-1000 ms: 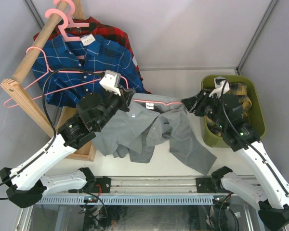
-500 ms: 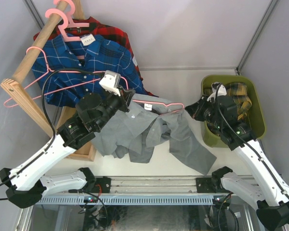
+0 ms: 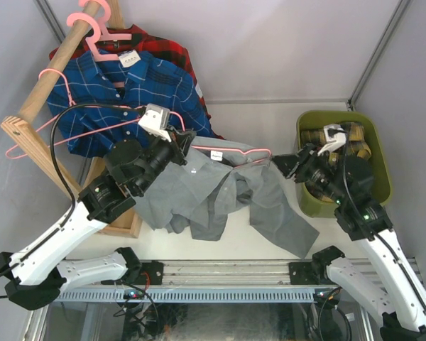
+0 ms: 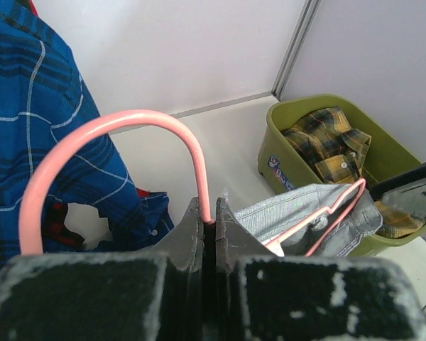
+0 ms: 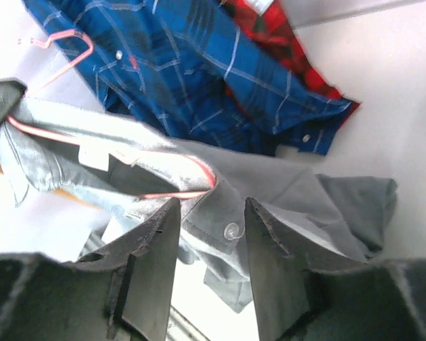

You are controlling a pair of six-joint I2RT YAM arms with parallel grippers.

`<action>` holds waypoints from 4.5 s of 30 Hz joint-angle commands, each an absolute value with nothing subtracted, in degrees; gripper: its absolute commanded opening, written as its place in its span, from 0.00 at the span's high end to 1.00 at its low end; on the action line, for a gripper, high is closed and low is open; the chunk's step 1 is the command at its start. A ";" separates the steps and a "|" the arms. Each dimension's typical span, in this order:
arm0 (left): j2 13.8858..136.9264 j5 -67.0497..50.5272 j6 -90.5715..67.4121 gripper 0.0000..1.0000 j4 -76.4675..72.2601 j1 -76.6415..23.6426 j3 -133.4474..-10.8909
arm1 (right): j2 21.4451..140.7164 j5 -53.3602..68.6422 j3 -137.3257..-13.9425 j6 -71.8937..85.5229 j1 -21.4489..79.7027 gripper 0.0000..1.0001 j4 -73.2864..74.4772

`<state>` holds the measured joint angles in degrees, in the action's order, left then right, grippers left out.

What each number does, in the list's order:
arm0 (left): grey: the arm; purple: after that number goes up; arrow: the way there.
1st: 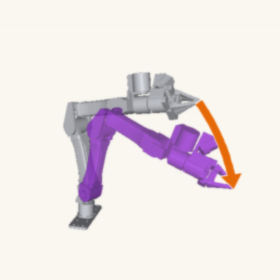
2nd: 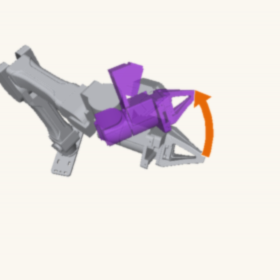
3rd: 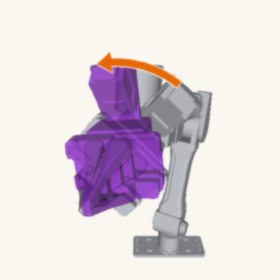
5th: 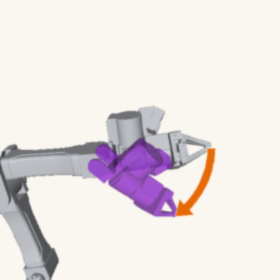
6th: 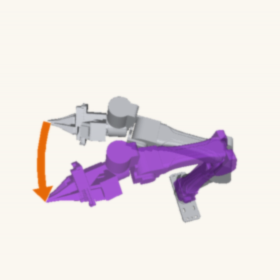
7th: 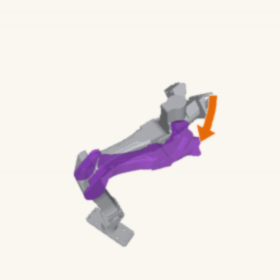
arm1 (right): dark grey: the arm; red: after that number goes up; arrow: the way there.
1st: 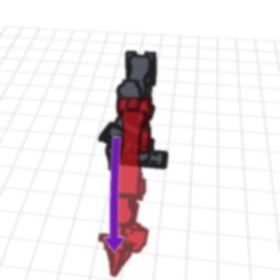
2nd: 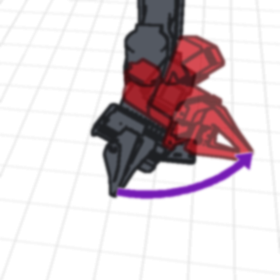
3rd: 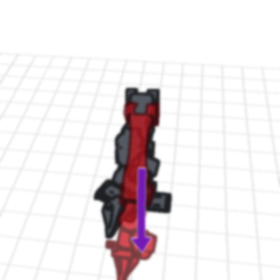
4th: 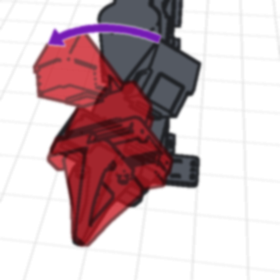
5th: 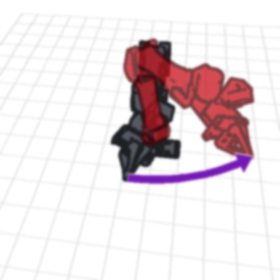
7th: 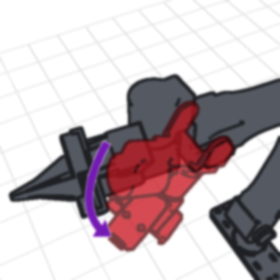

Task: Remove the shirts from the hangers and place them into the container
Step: Remove the shirt from the hanger.

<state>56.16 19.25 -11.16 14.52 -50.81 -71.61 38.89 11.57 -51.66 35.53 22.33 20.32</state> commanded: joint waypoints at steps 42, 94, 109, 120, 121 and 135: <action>56.68 6.37 -8.35 1.00 14.94 -49.84 -75.06 | 53.72 53.26 -63.33 -11.78 21.13 0.27 29.24; 69.65 -2.83 -6.13 1.00 13.18 -47.58 -89.63 | 56.41 54.78 -74.01 -17.40 10.48 0.91 40.27; 68.01 -4.82 -5.88 1.00 13.80 -46.67 -88.22 | 56.54 58.25 -74.27 -20.72 10.46 1.00 41.89; 62.53 1.02 -8.00 0.27 15.71 -45.74 -79.49 | 52.88 58.61 -71.86 -18.01 10.37 1.00 43.22; 61.29 1.59 -8.26 0.25 15.73 -45.73 -77.46 | 52.12 58.14 -70.93 -16.91 10.37 1.00 42.93; 38.85 3.45 -12.69 0.12 14.15 -45.71 -54.84 | 41.16 49.35 -58.01 -11.10 10.55 1.00 33.06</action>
